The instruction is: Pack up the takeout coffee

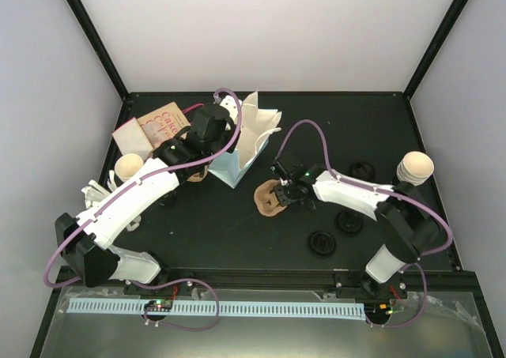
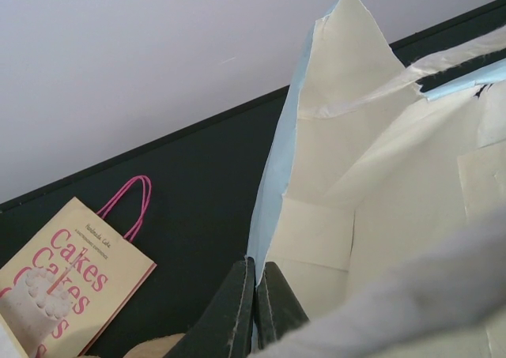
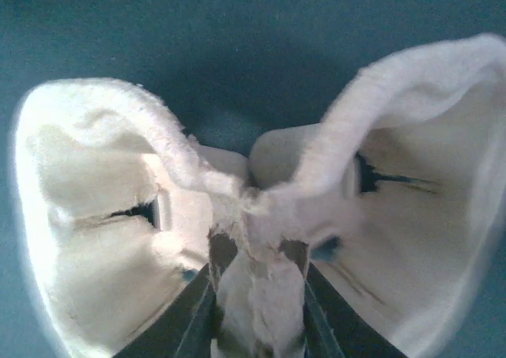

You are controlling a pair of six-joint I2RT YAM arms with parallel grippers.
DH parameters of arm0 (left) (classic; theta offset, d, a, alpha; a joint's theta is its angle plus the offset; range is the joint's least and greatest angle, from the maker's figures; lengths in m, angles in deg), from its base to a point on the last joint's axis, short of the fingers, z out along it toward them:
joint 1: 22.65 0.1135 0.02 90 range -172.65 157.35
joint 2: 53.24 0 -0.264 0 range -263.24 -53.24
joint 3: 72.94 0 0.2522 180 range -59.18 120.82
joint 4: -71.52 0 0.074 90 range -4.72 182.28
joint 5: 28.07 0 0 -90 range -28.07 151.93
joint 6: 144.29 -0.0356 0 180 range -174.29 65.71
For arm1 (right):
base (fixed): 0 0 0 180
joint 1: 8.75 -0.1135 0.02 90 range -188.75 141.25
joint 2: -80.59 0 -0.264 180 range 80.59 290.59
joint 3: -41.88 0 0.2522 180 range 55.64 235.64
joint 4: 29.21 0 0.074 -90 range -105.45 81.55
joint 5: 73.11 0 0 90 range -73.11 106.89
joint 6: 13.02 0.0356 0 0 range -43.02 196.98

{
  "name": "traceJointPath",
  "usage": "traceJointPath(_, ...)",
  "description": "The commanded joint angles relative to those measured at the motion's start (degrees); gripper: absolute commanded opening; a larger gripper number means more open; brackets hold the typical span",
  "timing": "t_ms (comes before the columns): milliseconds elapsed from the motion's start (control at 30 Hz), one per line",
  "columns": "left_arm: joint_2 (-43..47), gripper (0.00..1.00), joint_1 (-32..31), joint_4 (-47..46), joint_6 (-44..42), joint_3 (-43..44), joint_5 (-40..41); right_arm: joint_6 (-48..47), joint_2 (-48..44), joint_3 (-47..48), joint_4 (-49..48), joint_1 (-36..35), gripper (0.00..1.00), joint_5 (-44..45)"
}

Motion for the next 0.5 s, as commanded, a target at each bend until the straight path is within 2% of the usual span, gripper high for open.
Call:
traceJointPath(0, 0.13, 0.02, -0.05, -1.92, -0.33, 1.01, 0.56, -0.46, -7.92, -1.60, 0.89, -0.20, 0.21, 0.56)
traceJointPath(267, 0.03, 0.02, -0.02, -1.91, -0.33, 1.02, 0.17, -0.31, -21.06, -1.20, 7.94, -0.15, 0.22, 1.56)
traceJointPath(467, -0.15, 0.02, 0.00, -1.72, -0.49, 1.20, -1.01, -1.29, -32.57, 3.40, 15.14, -0.13, 0.24, 4.68)
